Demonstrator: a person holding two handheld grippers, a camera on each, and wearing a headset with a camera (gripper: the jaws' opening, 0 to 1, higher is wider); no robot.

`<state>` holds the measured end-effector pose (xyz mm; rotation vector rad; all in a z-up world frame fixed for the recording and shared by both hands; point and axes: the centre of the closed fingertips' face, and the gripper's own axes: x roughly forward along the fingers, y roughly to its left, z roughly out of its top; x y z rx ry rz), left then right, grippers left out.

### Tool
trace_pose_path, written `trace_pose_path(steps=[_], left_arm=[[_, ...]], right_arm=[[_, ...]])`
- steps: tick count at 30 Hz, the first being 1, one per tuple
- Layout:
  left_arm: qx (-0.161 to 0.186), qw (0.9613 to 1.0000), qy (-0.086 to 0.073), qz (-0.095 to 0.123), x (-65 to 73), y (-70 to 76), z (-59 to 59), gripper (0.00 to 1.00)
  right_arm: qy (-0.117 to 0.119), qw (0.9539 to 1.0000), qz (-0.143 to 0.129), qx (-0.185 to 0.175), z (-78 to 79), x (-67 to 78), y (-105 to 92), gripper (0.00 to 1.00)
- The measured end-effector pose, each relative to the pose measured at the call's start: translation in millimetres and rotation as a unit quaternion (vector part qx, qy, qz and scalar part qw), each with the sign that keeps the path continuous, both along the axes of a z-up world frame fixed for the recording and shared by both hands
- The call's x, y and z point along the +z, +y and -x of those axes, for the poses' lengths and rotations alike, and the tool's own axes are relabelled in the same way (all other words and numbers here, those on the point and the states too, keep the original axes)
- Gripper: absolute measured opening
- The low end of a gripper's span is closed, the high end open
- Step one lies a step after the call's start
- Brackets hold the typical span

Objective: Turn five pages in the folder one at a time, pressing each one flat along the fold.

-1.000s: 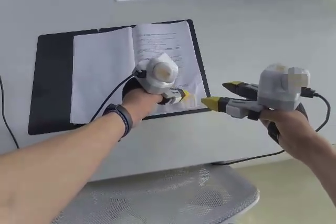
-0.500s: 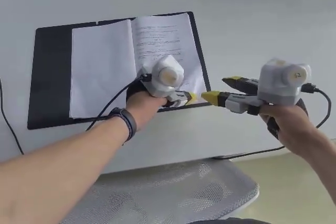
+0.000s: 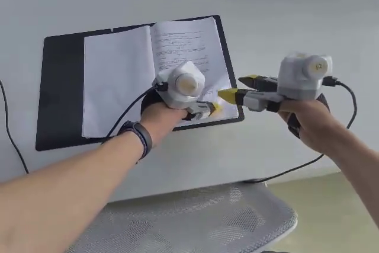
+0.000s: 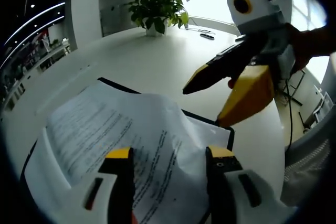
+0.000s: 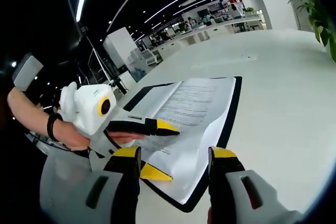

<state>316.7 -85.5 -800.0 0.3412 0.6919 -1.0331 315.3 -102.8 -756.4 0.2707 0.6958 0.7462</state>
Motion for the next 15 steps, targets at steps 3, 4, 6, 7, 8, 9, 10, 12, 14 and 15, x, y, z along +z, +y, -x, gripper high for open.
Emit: trace_pose_path(steps=[3, 4, 6, 7, 8, 9, 10, 12, 14, 15], left_arm=[[-0.001, 1.0, 0.0, 0.0, -0.5, 0.0, -0.3, 0.55], [0.0, 1.0, 0.0, 0.0, -0.5, 0.1, -0.5, 0.55], [0.0, 1.0, 0.001, 0.001, -0.6, 0.0, -0.7, 0.55], [0.0, 1.0, 0.003, 0.001, -0.8, -0.2, -0.7, 0.55], [0.0, 1.0, 0.003, 0.001, -1.0, -0.3, -0.6, 0.56], [0.0, 1.0, 0.003, 0.001, -1.1, -0.4, -0.5, 0.56], [0.0, 1.0, 0.004, 0.001, -1.0, -0.4, -0.7, 0.56], [0.0, 1.0, 0.004, 0.001, -0.9, -0.7, -0.4, 0.56], [-0.001, 1.0, 0.006, 0.001, -0.9, -1.0, 0.0, 0.56], [0.0, 1.0, 0.008, 0.002, -0.5, -1.3, 0.3, 0.57]], right_arm=[[0.007, 1.0, -0.006, 0.001, -4.2, -2.5, 5.8, 0.48], [0.007, 0.9999, -0.01, 0.001, -4.4, -0.9, 8.0, 0.47], [0.004, 0.9999, -0.016, 0.002, -4.3, 2.3, 10.0, 0.45], [0.002, 0.9998, -0.02, 0.002, -4.2, 4.7, 11.6, 0.44], [0.002, 0.9998, -0.021, 0.002, -4.0, 5.4, 11.9, 0.44], [0.001, 0.9997, -0.023, 0.001, -3.3, 7.2, 12.5, 0.44], [0.001, 0.9997, -0.026, 0.0, -3.1, 7.6, 12.2, 0.44], [0.003, 0.9994, -0.033, -0.004, -2.9, 8.3, 11.0, 0.43], [0.003, 0.9994, -0.034, -0.007, -1.9, 9.5, 8.3, 0.42], [0.003, 0.9992, -0.038, -0.007, -1.3, 11.3, 7.6, 0.41]])
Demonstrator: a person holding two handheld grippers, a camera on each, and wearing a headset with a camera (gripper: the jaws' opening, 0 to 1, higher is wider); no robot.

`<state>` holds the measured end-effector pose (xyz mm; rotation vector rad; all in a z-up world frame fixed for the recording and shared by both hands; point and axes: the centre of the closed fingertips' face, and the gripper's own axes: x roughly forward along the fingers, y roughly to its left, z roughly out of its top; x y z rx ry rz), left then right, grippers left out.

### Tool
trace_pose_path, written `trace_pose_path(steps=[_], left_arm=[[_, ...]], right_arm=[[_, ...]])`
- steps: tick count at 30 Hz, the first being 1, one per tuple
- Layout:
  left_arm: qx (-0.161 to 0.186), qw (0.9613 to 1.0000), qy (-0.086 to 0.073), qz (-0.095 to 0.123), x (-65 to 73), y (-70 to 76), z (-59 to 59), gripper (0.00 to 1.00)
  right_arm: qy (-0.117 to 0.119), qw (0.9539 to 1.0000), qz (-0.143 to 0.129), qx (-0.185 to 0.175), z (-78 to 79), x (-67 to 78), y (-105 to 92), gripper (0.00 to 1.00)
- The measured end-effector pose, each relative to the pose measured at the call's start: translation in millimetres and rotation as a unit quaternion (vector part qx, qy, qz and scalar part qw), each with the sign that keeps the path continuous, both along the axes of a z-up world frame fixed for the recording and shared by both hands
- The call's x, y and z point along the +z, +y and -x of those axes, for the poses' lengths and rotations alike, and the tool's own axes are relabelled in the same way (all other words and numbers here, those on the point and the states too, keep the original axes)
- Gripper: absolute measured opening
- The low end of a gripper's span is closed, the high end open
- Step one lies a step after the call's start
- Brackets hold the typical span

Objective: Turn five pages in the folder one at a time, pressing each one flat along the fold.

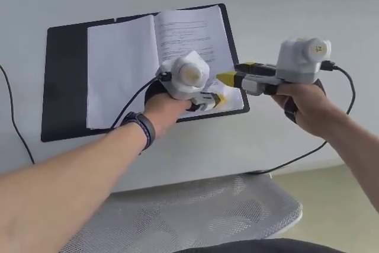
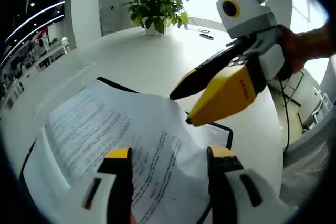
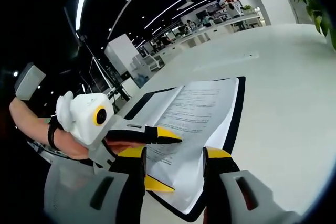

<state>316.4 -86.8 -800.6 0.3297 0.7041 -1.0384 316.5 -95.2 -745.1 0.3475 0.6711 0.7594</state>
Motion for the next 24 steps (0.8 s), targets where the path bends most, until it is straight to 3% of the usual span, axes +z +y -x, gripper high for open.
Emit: trace_pose_path(steps=[11, 17, 24], left_arm=[[-0.012, 0.9999, 0.011, 0.002, 0.9, -2.1, 6.3, 0.64], [-0.016, 0.9998, 0.015, 0.002, 1.4, -2.0, 7.9, 0.65], [-0.019, 0.9997, 0.018, 0.001, 1.6, -0.2, 9.1, 0.66]], right_arm=[[0.002, 0.9991, -0.042, -0.011, -5.8, 8.9, 0.8, 0.28], [0.013, 0.9992, -0.037, 0.004, -4.3, 0.3, 9.8, 0.21], [-0.002, 0.9997, -0.016, 0.018, -2.5, 1.4, 20.1, 0.06]])
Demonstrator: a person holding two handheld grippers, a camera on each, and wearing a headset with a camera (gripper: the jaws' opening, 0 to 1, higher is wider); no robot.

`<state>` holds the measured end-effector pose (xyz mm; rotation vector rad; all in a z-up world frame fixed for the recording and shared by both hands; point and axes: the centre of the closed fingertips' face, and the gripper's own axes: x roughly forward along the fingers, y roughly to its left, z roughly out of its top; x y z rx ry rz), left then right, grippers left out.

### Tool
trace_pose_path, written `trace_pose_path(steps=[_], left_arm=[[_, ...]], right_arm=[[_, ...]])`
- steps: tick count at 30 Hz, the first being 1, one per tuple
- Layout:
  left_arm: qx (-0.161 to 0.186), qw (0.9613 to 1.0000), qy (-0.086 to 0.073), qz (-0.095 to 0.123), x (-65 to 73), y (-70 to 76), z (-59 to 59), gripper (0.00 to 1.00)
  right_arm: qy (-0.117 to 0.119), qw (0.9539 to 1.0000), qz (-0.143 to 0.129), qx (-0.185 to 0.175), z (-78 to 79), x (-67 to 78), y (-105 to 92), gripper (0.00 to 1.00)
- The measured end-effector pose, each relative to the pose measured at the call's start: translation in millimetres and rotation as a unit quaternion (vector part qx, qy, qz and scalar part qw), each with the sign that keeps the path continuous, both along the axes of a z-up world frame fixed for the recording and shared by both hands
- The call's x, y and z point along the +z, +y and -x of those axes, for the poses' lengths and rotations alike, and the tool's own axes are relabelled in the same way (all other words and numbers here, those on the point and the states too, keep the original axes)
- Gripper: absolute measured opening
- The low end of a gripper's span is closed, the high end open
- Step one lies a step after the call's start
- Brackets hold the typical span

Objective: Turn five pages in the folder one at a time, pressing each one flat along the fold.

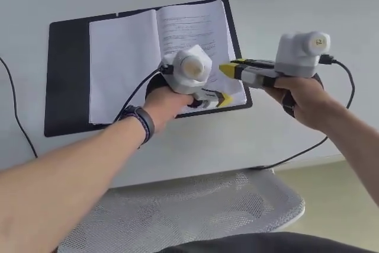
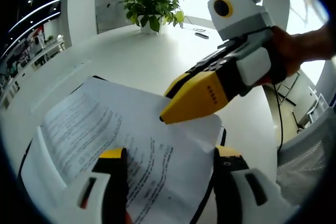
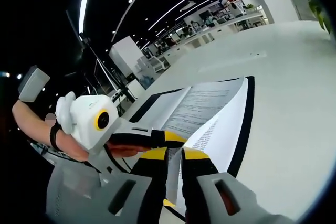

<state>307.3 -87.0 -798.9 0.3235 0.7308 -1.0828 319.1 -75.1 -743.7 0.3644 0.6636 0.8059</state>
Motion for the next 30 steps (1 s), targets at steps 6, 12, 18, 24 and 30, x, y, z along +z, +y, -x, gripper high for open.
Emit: trace_pose_path(steps=[6, 12, 18, 24, 30], left_arm=[[0.001, 1.0, 0.007, 0.004, 2.5, 1.8, 2.3, 0.69], [-0.001, 1.0, 0.004, 0.002, 8.6, 7.6, 5.3, 0.72], [0.003, 0.9999, -0.008, 0.006, 19.9, 15.6, 3.8, 0.73], [0.009, 0.9997, -0.022, 0.01, 33.9, 27.6, 1.5, 0.73], [0.026, 0.9991, -0.028, 0.018, 45.6, 44.4, -1.3, 0.75]], right_arm=[[-0.017, 0.9993, 0.025, 0.022, 2.8, 2.2, 9.7, 0.0], [-0.036, 0.9981, 0.035, 0.035, 2.4, 11.4, 16.3, 0.0], [-0.056, 0.9967, 0.038, 0.045, 2.9, 24.9, 23.0, 0.0], [-0.067, 0.9958, 0.037, 0.05, 3.7, 33.4, 28.4, 0.0], [-0.068, 0.9966, 0.024, 0.039, 1.7, 41.1, 27.6, 0.0]])
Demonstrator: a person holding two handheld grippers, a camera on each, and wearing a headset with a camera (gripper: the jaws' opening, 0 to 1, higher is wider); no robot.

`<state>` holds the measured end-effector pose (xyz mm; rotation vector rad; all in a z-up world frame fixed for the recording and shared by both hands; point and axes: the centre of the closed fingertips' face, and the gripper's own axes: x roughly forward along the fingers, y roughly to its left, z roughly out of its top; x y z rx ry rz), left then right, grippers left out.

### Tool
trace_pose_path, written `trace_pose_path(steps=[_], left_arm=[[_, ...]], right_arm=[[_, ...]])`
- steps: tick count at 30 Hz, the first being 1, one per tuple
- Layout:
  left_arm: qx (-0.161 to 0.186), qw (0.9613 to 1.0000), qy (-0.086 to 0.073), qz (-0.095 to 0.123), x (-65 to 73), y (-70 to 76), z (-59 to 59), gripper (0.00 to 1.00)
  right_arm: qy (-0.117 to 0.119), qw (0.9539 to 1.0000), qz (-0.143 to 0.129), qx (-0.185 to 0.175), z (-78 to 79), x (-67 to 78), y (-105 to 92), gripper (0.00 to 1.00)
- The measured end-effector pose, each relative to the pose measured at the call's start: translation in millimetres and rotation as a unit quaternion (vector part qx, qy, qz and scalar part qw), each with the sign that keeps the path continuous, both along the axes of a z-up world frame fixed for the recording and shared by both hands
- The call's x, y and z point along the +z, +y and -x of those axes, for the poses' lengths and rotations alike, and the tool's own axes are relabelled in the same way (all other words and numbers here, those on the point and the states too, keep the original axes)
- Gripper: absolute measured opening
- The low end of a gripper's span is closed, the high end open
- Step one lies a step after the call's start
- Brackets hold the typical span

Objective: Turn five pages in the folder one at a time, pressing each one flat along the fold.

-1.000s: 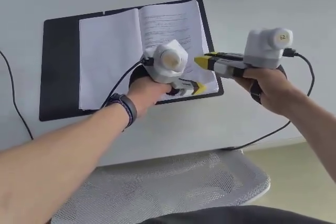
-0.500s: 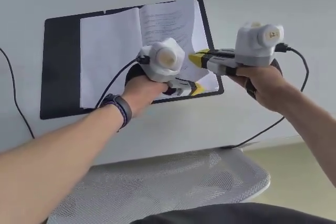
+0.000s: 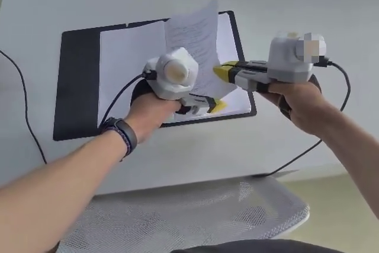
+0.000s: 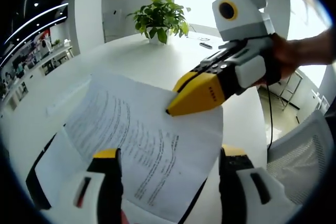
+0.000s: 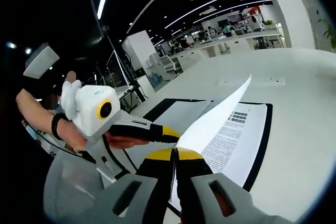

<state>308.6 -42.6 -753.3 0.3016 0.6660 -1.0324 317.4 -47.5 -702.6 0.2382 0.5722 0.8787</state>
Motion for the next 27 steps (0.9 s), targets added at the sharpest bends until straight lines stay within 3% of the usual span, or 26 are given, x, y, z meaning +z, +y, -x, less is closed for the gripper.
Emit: trace_pose_path(steps=[12, 27], left_arm=[[0.04, 0.999, -0.014, 0.013, 22.1, 45.0, -0.1, 0.76], [0.099, 0.9944, -0.028, 0.026, 38.1, 116.3, 4.9, 0.77]], right_arm=[[-0.007, 0.9995, -0.022, -0.02, -1.5, 22.2, 0.9, 0.0], [-0.007, 0.9992, -0.026, -0.028, 4.0, 32.7, 7.6, 0.0]])
